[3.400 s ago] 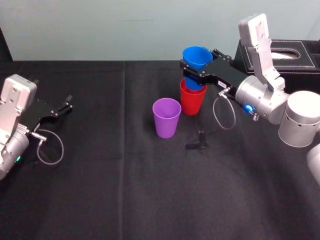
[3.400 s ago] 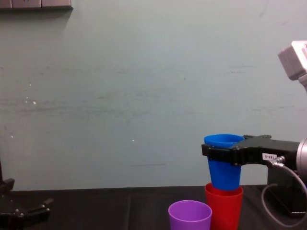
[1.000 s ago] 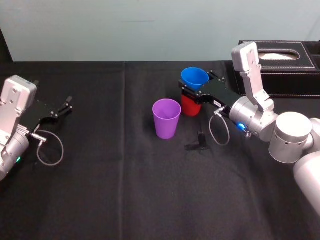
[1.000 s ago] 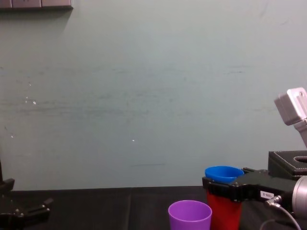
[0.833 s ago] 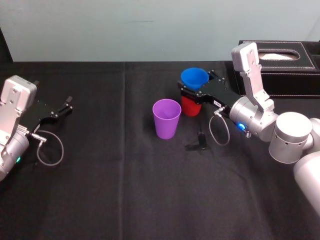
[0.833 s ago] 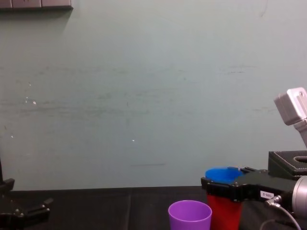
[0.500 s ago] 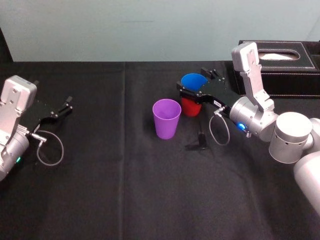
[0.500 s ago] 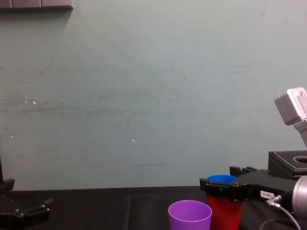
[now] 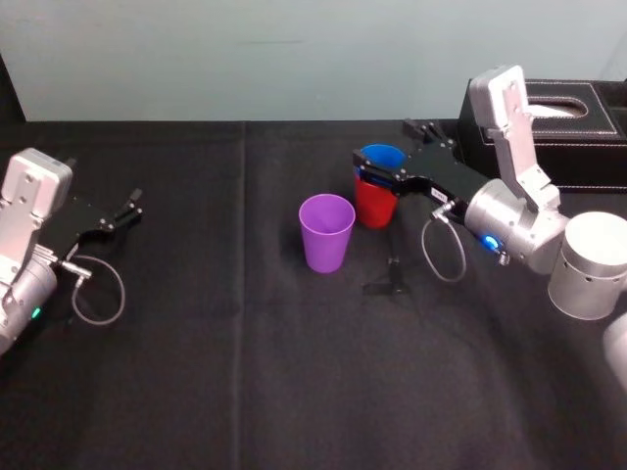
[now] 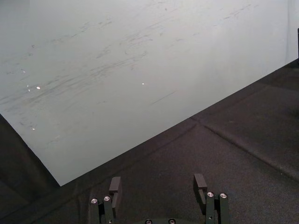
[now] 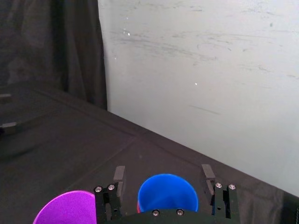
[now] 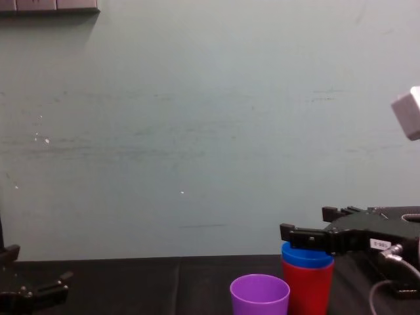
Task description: Stack the three plastic cups sequentially using one hand.
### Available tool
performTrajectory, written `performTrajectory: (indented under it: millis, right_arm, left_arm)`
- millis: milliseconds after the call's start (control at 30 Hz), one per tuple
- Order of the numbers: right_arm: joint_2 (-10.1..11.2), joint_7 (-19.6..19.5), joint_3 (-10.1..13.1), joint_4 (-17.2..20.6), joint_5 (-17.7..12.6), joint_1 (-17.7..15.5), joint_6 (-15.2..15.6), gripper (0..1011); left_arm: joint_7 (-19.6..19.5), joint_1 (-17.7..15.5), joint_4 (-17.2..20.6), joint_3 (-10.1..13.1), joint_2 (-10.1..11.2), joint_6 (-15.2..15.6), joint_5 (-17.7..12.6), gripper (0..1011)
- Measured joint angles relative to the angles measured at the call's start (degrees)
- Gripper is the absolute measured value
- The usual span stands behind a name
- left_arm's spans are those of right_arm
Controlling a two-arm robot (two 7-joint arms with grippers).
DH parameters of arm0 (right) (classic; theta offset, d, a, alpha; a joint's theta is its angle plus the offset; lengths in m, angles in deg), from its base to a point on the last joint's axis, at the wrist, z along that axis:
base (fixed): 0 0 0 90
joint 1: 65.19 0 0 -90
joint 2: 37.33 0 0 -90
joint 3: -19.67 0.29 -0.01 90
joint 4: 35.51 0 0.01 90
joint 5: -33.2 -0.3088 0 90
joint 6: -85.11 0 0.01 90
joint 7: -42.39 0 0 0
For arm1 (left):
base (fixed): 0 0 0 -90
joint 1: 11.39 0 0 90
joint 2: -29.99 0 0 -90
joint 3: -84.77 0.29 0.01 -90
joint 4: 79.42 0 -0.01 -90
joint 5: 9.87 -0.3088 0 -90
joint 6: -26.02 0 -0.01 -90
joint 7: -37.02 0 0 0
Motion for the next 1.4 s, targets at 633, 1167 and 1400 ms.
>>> performTrajectory:
  millis: [633,1167,1400]
  right_arm:
    - [6.37,-0.61,4.78,13.14,-4.73,-17.65,-2.71,1002]
    - [3.16,1.17,-0.33,9.28,-3.52,-16.47,-5.27,1003]
    - [1.05,0.48,-1.78,6.38,-2.35,-14.14,-5.53,1003]
  left_arm:
    - [0.0,0.0,0.0,0.0,0.0,0.0,0.0,1005]
    - [0.0,0.0,0.0,0.0,0.0,0.0,0.0,1005]
    - [0.0,0.0,0.0,0.0,0.0,0.0,0.0,1005]
